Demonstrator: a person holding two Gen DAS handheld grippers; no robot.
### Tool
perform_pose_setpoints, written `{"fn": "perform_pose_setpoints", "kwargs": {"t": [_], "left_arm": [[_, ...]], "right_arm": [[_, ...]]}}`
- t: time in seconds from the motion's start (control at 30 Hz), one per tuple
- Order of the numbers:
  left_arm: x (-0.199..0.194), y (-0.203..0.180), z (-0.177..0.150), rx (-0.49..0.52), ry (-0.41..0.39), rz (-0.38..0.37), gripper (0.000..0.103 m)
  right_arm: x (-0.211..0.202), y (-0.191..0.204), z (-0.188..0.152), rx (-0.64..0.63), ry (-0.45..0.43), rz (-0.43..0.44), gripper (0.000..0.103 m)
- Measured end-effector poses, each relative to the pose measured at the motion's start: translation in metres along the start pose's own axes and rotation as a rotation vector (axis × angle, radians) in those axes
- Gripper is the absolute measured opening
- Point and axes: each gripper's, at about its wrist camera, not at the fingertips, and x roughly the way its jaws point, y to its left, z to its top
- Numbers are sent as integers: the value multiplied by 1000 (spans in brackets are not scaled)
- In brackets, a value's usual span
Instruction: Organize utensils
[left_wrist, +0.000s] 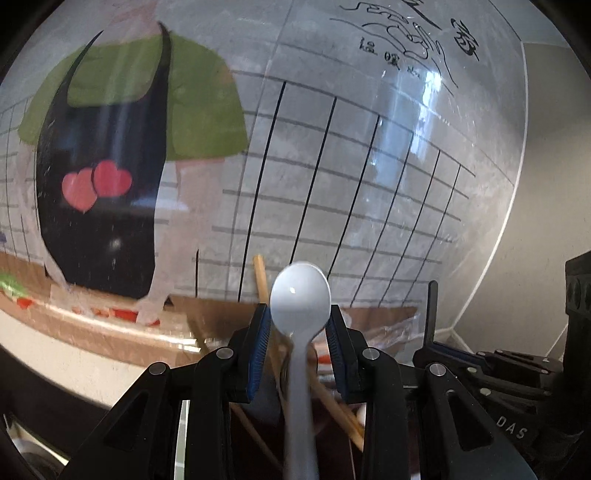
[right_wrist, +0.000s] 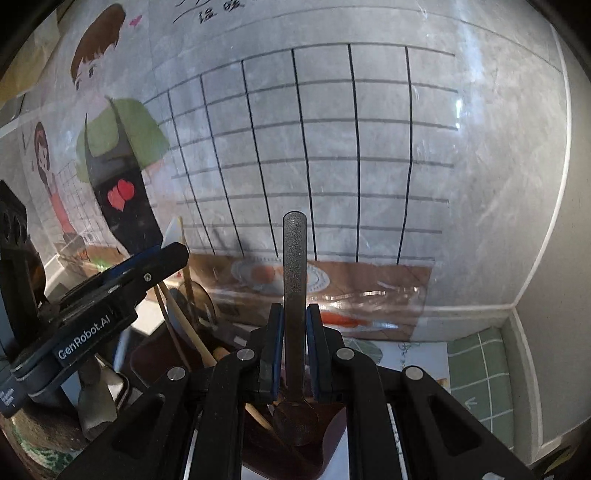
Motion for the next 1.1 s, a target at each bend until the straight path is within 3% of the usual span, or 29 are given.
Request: {"fn": "perform_pose_setpoints", "kwargs": {"t": [0.07, 0.13, 0.2, 0.3, 0.43, 0.67, 0.8, 0.87, 0.97, 1.03, 1.1], "left_arm": [[-2, 1, -4, -9, 13, -4, 47], [-4, 1, -7, -25, 18, -5, 59], [-8, -1, -7, -29, 24, -3, 59], [-18, -2, -1, -44, 21, -1, 59], [-41, 2, 13, -98, -2, 17, 71], [-59, -4, 10, -55, 108, 46, 71], [-78, -1, -4, -81, 154, 61, 71], [-97, 1, -13, -94, 165, 83, 75], [-135, 1, -29, -92, 142, 134, 94], [-161, -2, -40, -79, 120, 158, 103], [-182, -7, -49, -41, 109, 178, 103]], "right_arm": [[0, 1, -9, -8, 18, 12, 13], [-1, 3, -16, -3, 33, 23, 28], [-6, 4, -21, 0, 36, 4, 34], [-14, 5, -25, 8, 48, -5, 34], [-29, 4, -27, 0, 45, -21, 42], [-58, 0, -30, -8, 31, -39, 44], [-77, -7, -35, 20, 37, -55, 46], [-89, -9, -40, 41, 35, -61, 46], [-116, -7, -52, 57, 22, -83, 46], [-135, -2, -62, 66, 8, -104, 53], [-156, 7, -75, 76, -6, -131, 62]]}}
